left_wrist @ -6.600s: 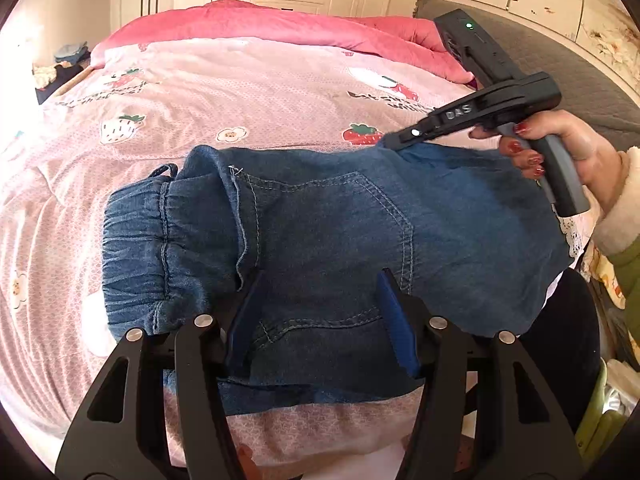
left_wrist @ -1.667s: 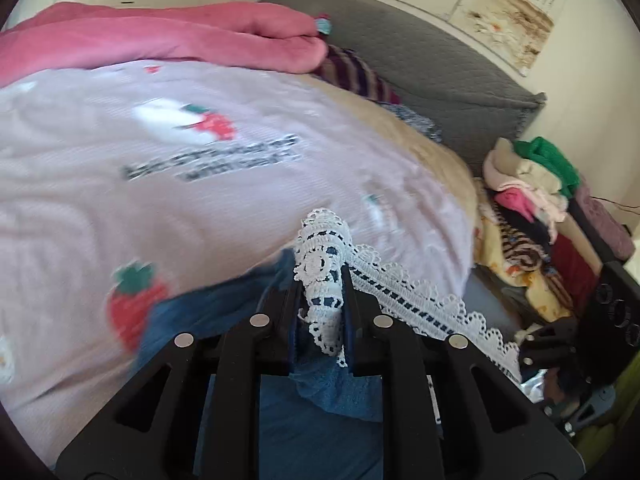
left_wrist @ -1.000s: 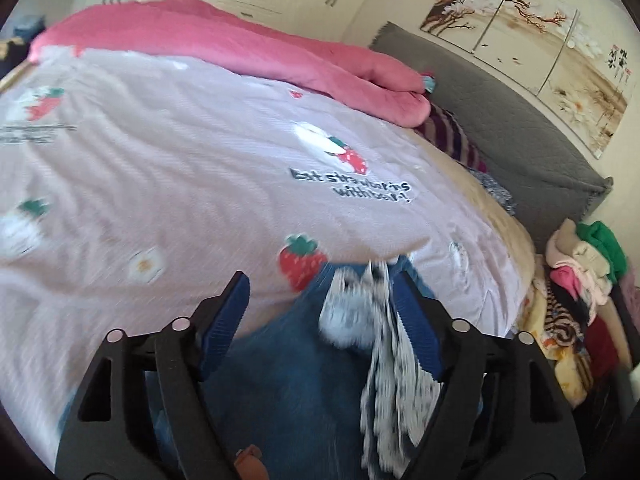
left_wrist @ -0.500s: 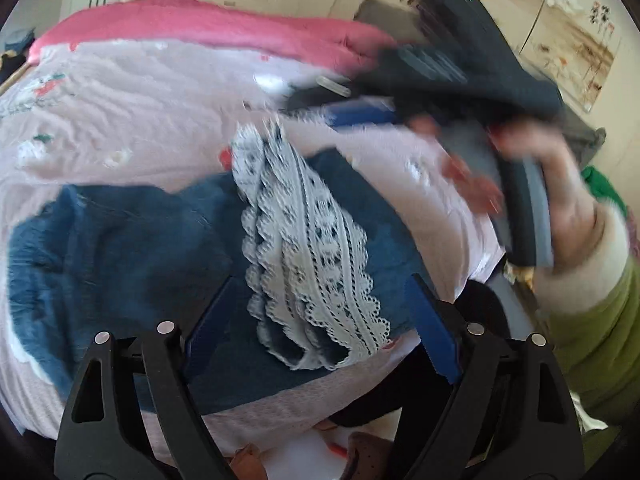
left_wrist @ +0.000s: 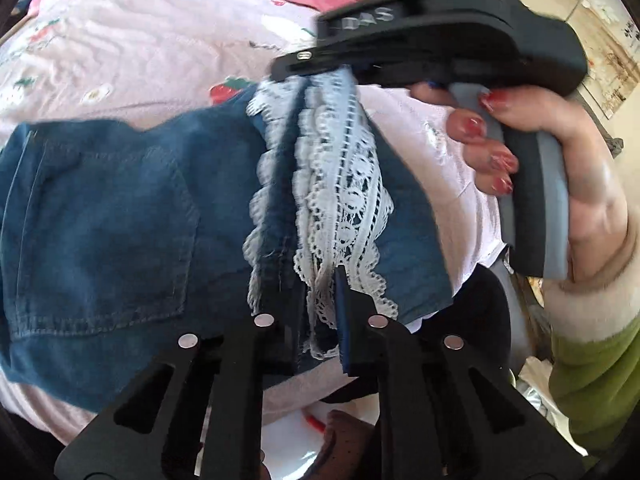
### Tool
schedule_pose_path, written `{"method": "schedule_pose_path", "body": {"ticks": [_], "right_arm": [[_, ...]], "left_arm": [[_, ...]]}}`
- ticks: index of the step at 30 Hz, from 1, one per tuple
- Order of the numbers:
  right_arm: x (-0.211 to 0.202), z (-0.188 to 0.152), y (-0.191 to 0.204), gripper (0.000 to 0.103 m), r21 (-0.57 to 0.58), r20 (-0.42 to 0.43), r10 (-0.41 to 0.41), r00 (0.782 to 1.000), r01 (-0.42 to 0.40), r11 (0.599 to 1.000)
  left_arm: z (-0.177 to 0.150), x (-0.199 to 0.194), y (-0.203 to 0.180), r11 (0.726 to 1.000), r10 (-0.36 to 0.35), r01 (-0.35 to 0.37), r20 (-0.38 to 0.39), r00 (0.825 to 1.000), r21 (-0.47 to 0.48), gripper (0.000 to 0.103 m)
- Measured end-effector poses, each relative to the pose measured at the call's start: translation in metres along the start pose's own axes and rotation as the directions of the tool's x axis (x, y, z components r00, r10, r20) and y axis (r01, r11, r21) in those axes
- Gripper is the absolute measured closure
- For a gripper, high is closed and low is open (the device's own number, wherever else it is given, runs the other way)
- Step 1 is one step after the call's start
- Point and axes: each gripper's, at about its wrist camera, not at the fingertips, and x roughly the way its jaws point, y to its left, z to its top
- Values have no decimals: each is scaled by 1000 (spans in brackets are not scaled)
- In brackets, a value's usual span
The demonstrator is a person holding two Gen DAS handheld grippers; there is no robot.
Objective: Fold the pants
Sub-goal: 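Lower the folded lace edge onto the pants with both grippers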
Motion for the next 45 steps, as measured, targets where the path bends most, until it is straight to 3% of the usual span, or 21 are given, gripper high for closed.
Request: {"method": "schedule_pose_path", "body": {"ticks": [4,6,8,13,16,19,20,23,26,27,28,30,33,38,40,41,42,43,44,45], "right_arm": [[-57,-2,-10,84,52,149,-98,984,91,994],[-77,4,3,84,5,194,-159,968,161,987],[-74,10,16,83,-49,182,-200,963,212,976],[13,15,56,83,-217,18,-292,956,289,933],[56,8,71,82,-228,-55,-250,967,232,946],[63,6,78,64,-220,-51,-139,989,125,967],[59,6,76,57,-206,-33,-81,996,73,976],[36,11,63,42,-176,22,-12,1000,16,984],[-1,14,40,36,-128,102,25,994,-11,992],[-15,13,28,33,-114,129,9,992,6,993],[-23,12,22,32,-113,140,-4,990,20,993],[-29,10,14,30,-119,146,-21,989,39,992],[-25,-1,17,30,-152,111,-17,994,34,988],[6,-4,50,30,-277,58,-36,998,51,960],[25,2,59,30,-284,20,-51,998,55,957],[34,5,60,30,-282,-1,-72,997,69,957],[47,9,61,39,-281,-34,-96,995,82,956],[57,10,60,56,-278,-61,-97,993,76,957],[65,12,57,86,-254,-103,-57,993,29,967],[68,12,56,86,-231,-112,-43,993,17,973]], "left_arm": [[13,-12,-17,996,-79,77,54,995,38,98],[17,-19,-24,991,-126,122,80,989,53,98],[18,-21,-27,986,-165,163,88,982,38,98],[3,-14,-1,981,-178,181,51,983,-70,98],[-5,-2,24,973,-176,177,21,984,-145,98],[-14,0,38,969,-163,161,8,987,-186,98],[-17,0,40,968,-166,165,7,986,-190,98],[-19,-2,41,969,-163,164,19,986,-186,98],[-17,-2,38,971,-164,166,26,986,-173,96],[-23,-8,38,974,-163,165,29,986,-157,89],[-23,-9,36,975,-166,169,33,986,-147,76],[-23,-12,38,972,-169,173,43,985,-157,63],[-24,-19,47,974,-150,157,54,987,-162,62],[-23,-8,49,974,-141,146,40,989,-176,64],[-20,-3,44,974,-133,136,32,991,-180,93],[-21,-2,42,973,-138,140,28,990,-184,95],[-20,1,38,973,-143,144,18,990,-179,96],[-20,1,35,976,-137,138,17,990,-166,98],[-20,0,33,979,-128,129,19,992,-157,99],[-21,-1,31,981,-119,120,20,993,-152,99]]}}
